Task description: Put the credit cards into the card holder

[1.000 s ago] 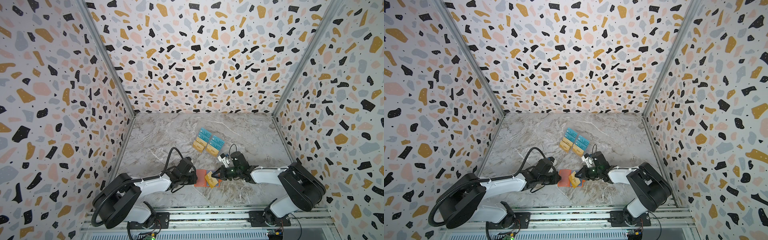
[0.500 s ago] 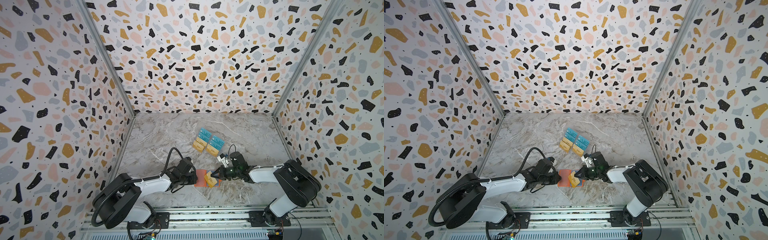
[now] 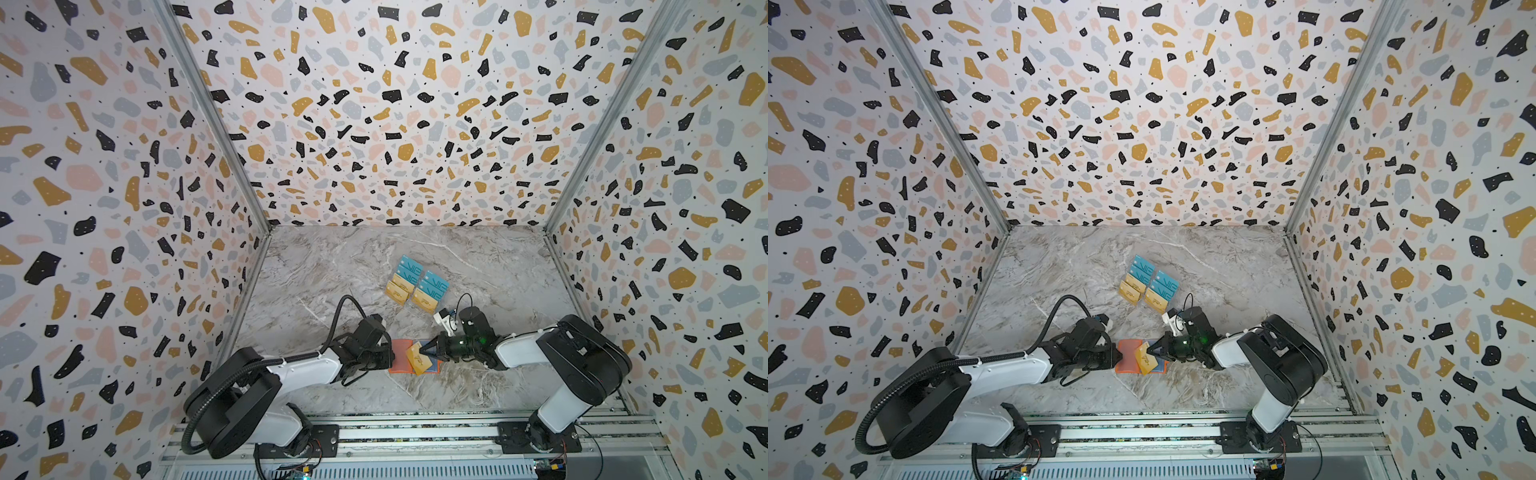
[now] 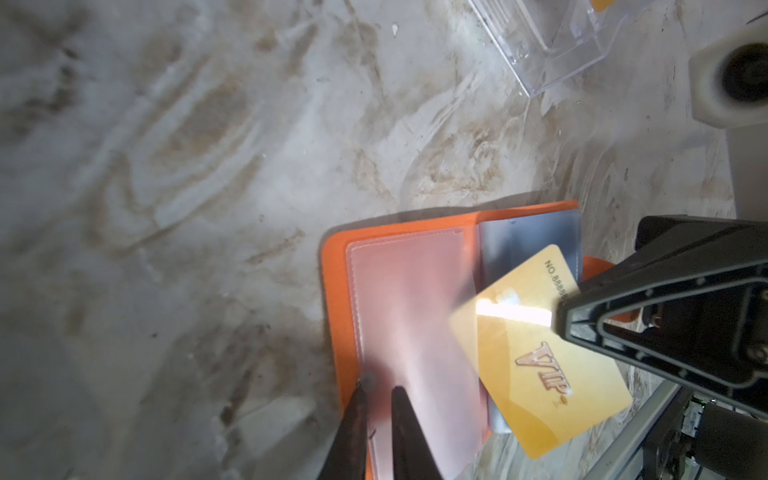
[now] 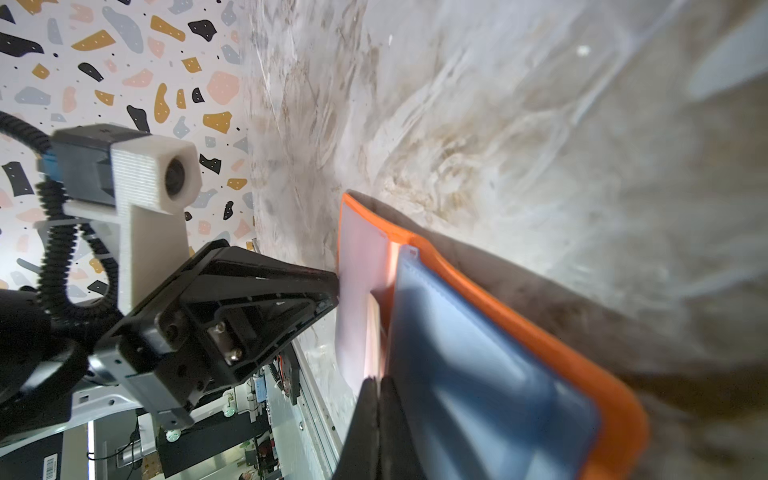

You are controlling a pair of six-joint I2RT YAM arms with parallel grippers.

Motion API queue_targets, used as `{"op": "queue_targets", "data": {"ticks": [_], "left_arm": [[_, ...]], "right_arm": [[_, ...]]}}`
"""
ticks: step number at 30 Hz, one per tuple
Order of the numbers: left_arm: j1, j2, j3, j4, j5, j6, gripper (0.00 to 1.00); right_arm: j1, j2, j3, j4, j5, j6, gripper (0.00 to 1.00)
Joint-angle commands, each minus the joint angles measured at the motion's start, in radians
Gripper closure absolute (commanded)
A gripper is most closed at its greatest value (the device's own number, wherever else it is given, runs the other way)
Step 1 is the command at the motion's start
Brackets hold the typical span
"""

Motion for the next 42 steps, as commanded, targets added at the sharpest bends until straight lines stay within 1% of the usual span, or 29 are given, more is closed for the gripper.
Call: {"op": "queue_targets", "data": {"ticks": [1,4,11,15,22,25,27,30,42], "left_arm": [[0.002,-0.015,-0.015,-0.005,0.007,-0.003,0.85],[0.000,-0.015,-0.018,-0.004,0.009,-0.005,0.85],[0.001,-0.012,-0.025,-0.005,0.013,-0.002,0.87],[0.001,-0.011,-0.026,-0.006,0.017,-0.003,0.89],[0.000,-0.002,-0.023,-0.007,0.024,0.009,0.90],[0.000,0.004,-0.024,-0.005,0.023,0.008,0.92],[0.000,0.009,-0.024,-0.006,0.025,0.009,0.97],[0.000,0.014,-0.025,-0.008,0.025,0.012,1.00],[0.000,0.023,-0.026,-0.017,0.032,0.021,1.00]], "right_arm": [[0.013,0.009,-0.024,0.080,0.026,0.044,1.00],[0.021,0.011,-0.035,0.100,0.051,0.058,1.00],[0.041,0.022,-0.071,0.214,0.112,0.129,1.00],[0.049,0.031,-0.084,0.258,0.136,0.149,1.00],[0.069,0.057,-0.111,0.324,0.183,0.187,1.00],[0.075,0.073,-0.129,0.364,0.200,0.210,1.00],[0.078,0.079,-0.138,0.392,0.209,0.220,1.00],[0.083,0.084,-0.145,0.416,0.220,0.222,1.00],[0.085,0.126,-0.168,0.518,0.262,0.264,1.00]]}}
